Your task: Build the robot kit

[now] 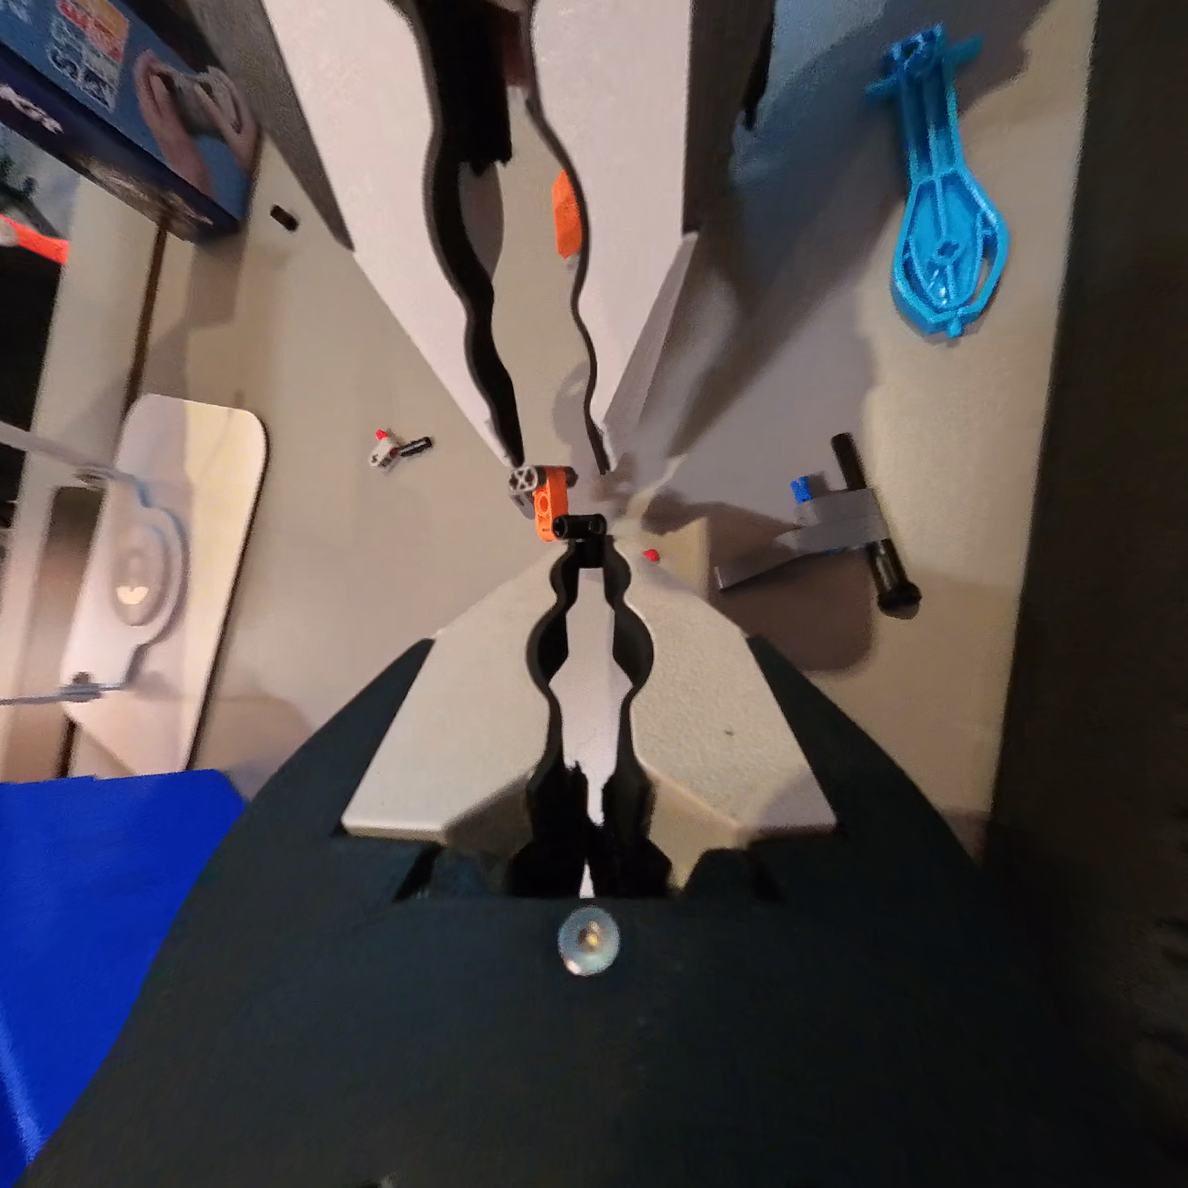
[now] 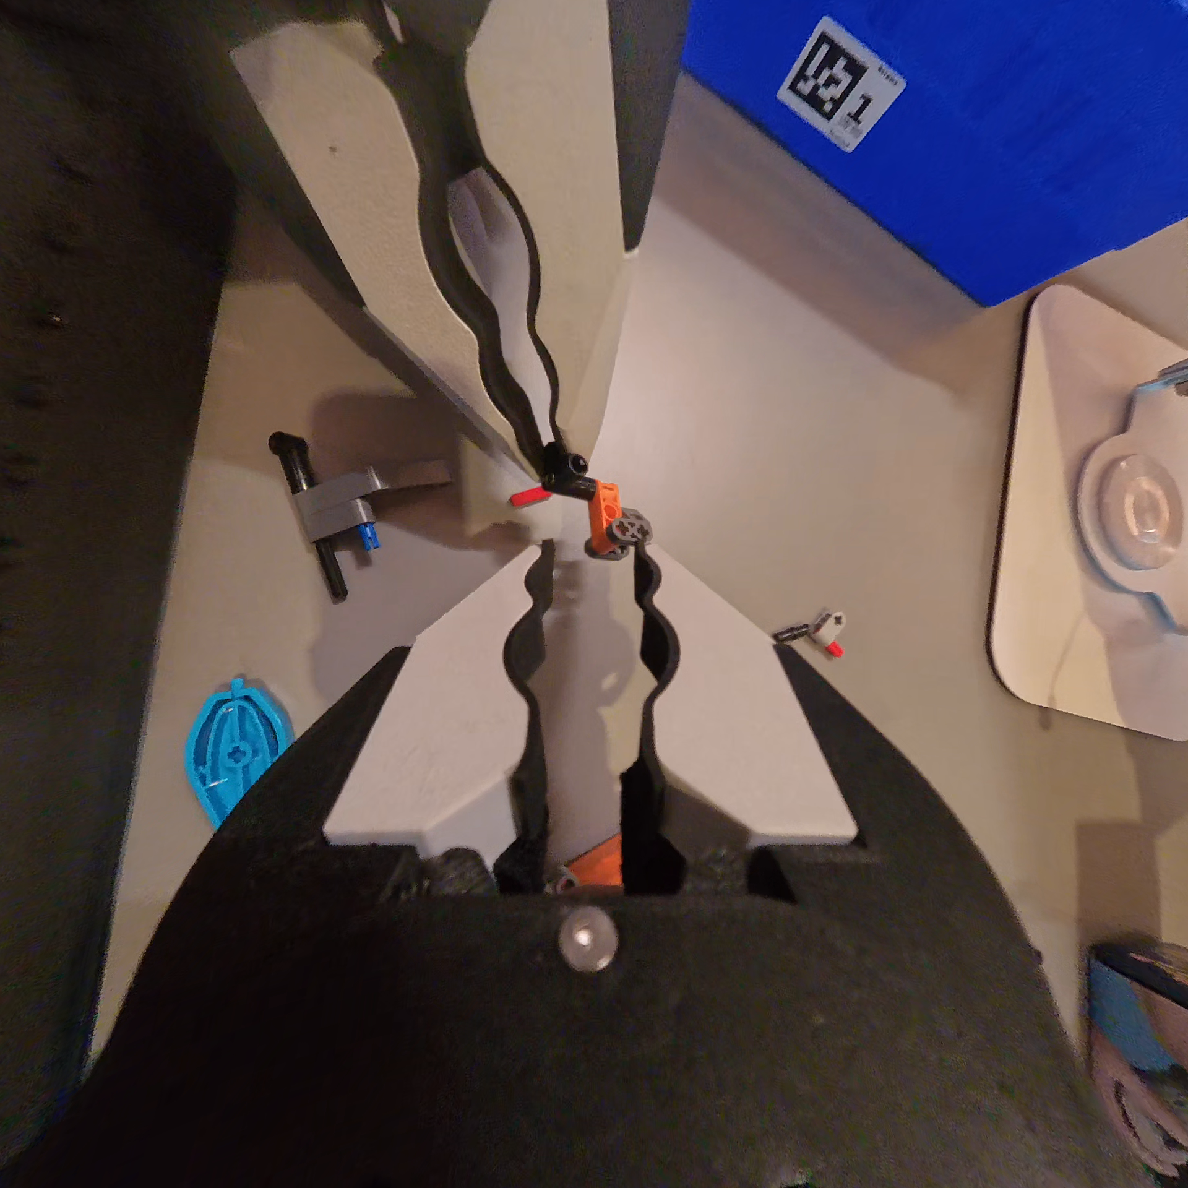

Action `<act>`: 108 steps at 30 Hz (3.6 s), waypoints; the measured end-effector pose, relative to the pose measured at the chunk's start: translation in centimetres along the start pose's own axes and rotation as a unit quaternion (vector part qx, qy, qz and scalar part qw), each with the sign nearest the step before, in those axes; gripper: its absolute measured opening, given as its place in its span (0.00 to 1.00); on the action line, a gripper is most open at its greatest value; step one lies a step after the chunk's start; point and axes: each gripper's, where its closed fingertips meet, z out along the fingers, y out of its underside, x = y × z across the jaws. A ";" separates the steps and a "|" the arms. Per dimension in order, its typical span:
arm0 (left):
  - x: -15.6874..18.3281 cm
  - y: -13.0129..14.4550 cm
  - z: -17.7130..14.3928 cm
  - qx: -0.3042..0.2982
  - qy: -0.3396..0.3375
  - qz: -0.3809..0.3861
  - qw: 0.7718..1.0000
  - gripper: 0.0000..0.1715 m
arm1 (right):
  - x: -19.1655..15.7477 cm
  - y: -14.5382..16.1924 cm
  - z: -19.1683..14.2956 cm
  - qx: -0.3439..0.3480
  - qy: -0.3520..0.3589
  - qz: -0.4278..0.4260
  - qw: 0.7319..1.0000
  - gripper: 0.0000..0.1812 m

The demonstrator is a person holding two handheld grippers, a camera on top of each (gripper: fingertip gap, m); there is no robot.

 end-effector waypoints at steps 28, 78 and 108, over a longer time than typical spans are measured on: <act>-1.7 -2.8 -2.6 -0.119 -0.077 0.273 0.951 0.03 | 0.7 -1.7 -3.6 0.046 0.021 -0.014 0.999 0.18; -5.7 -7.5 -3.0 0.084 -0.194 -0.009 0.977 0.03 | 5.4 -3.3 -7.7 0.082 0.190 -0.031 0.978 0.07; -6.9 -10.1 -6.7 0.325 -0.081 -0.154 0.929 0.03 | 4.8 -6.3 -10.2 0.264 0.052 0.123 0.955 0.18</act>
